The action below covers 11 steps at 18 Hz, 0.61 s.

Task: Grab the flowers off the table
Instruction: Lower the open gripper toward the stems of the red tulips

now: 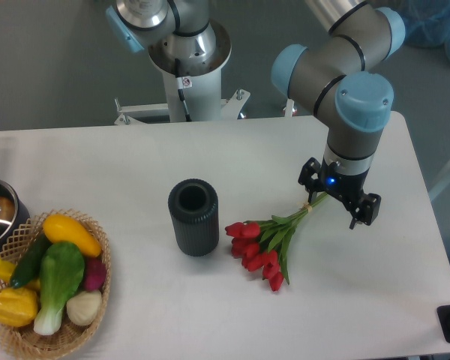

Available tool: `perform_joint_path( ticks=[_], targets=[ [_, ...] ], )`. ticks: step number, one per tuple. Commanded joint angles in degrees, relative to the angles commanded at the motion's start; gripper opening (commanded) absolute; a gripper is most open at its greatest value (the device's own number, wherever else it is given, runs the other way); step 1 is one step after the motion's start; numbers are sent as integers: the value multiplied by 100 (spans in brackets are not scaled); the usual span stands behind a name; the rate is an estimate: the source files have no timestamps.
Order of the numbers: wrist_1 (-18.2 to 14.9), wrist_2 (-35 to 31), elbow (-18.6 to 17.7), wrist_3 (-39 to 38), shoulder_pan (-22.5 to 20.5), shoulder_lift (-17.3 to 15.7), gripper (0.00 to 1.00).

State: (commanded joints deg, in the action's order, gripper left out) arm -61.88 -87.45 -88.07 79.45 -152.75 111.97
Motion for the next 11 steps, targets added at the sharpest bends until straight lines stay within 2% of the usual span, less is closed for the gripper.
perform_joint_path(
  ticks=[2, 8, 11],
  targets=[
    [0, 9, -9, 9, 0, 0, 100],
    [44, 157, -447, 0, 9, -35, 100],
    [394, 360, -834, 0, 26, -87, 100]
  ],
)
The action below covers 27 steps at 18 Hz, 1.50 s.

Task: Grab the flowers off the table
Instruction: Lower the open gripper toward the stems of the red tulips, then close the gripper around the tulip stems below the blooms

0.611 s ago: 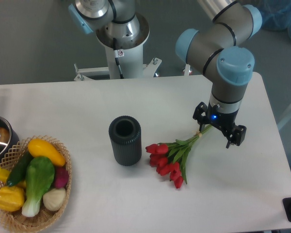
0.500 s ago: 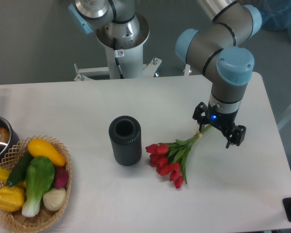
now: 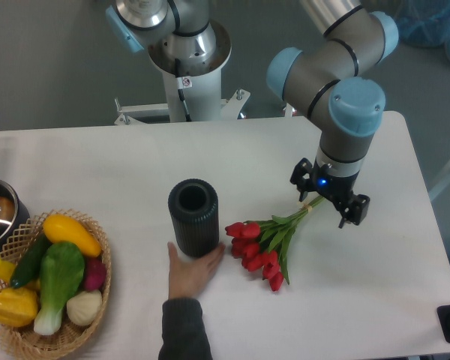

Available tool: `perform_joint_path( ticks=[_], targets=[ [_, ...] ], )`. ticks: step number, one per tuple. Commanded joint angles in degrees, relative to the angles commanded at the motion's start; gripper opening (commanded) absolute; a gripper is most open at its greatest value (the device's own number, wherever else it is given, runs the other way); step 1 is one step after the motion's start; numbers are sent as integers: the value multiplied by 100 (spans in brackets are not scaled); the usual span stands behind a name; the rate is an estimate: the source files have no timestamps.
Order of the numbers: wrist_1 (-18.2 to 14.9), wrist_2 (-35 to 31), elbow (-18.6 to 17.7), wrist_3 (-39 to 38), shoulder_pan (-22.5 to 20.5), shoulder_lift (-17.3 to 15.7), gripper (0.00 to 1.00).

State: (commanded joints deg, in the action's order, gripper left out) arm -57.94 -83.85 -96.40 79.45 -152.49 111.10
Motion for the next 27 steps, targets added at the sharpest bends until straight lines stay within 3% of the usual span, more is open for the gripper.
perform_joint_path(
  ticks=[2, 10, 17, 23, 24, 27],
  targets=[
    [168, -9, -168, 0, 61, -18, 100],
    [195, -26, -352, -35, 316, 8, 100],
    [494, -26, -677, -62, 492, 140, 100],
    [651, -26, -696, -70, 554, 298, 100],
    [739, -26, -696, -70, 554, 342, 93],
    [775, -26, -678, -193, 563, 377, 37]
  ],
)
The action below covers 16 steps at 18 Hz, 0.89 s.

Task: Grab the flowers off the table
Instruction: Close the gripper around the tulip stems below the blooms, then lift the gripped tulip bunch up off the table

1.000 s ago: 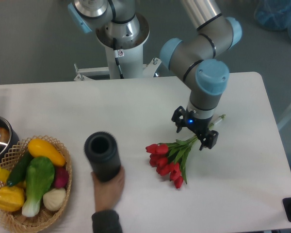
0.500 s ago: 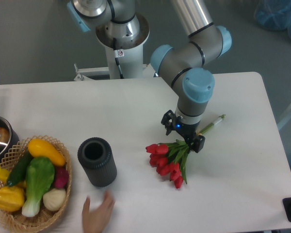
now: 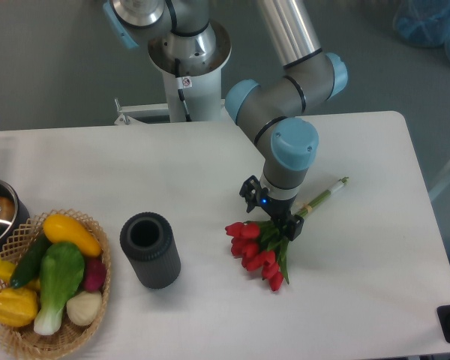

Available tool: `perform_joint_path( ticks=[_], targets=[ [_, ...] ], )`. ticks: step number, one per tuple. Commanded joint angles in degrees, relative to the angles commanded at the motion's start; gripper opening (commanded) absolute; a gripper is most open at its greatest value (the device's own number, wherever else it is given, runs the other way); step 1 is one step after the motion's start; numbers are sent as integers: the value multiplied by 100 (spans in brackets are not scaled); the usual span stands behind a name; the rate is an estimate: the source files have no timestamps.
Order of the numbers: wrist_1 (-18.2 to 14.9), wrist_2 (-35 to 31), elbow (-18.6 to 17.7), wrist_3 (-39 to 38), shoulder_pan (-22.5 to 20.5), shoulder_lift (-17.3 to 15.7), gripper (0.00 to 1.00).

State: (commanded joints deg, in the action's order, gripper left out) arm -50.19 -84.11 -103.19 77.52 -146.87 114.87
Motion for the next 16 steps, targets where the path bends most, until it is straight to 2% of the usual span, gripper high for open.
perform_joint_path(
  ticks=[2, 3, 7, 9, 12, 16],
  targets=[
    [9, -9, 18, -9, 0, -17, 13],
    [9, -17, 18, -18, -9, -35, 5],
    [0, -9, 79, -106, -35, -149, 2],
    [-52, -35, 123, -141, -35, -316, 0],
    [-70, -123, 176, -115, -228, -395, 0],
    [-289, -141, 561, -290, -290, -430, 0]
  ],
)
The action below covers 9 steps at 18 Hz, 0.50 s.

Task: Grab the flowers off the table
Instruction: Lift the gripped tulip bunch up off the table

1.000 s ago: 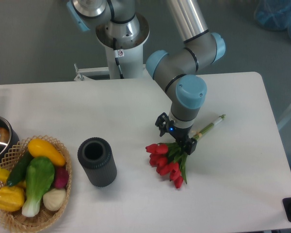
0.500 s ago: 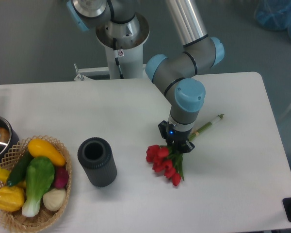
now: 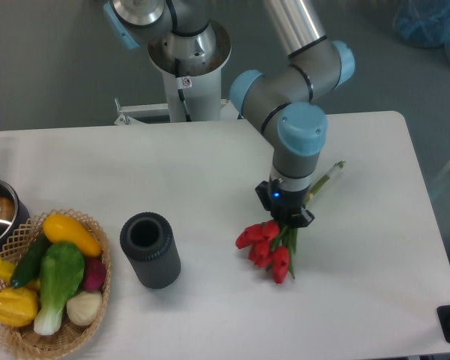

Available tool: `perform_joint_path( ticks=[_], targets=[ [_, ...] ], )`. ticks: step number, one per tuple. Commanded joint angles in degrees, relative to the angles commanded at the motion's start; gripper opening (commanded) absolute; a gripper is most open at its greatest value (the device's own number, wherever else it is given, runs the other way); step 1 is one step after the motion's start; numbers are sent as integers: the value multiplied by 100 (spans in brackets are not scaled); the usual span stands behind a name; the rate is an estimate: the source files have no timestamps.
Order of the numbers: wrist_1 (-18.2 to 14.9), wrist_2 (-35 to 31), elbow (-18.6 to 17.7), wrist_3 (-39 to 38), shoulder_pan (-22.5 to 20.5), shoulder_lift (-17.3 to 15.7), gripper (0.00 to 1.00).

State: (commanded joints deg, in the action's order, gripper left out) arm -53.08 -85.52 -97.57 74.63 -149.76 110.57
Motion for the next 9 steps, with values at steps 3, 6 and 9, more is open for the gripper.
perform_joint_path(
  ticks=[3, 6, 9],
  targets=[
    [-464, 0, 526, -386, -61, 17, 0],
    [-1211, 9, 1212, -590, -193, 122, 0],
    [-1328, -44, 1495, -528, -194, 219, 0]
  ],
)
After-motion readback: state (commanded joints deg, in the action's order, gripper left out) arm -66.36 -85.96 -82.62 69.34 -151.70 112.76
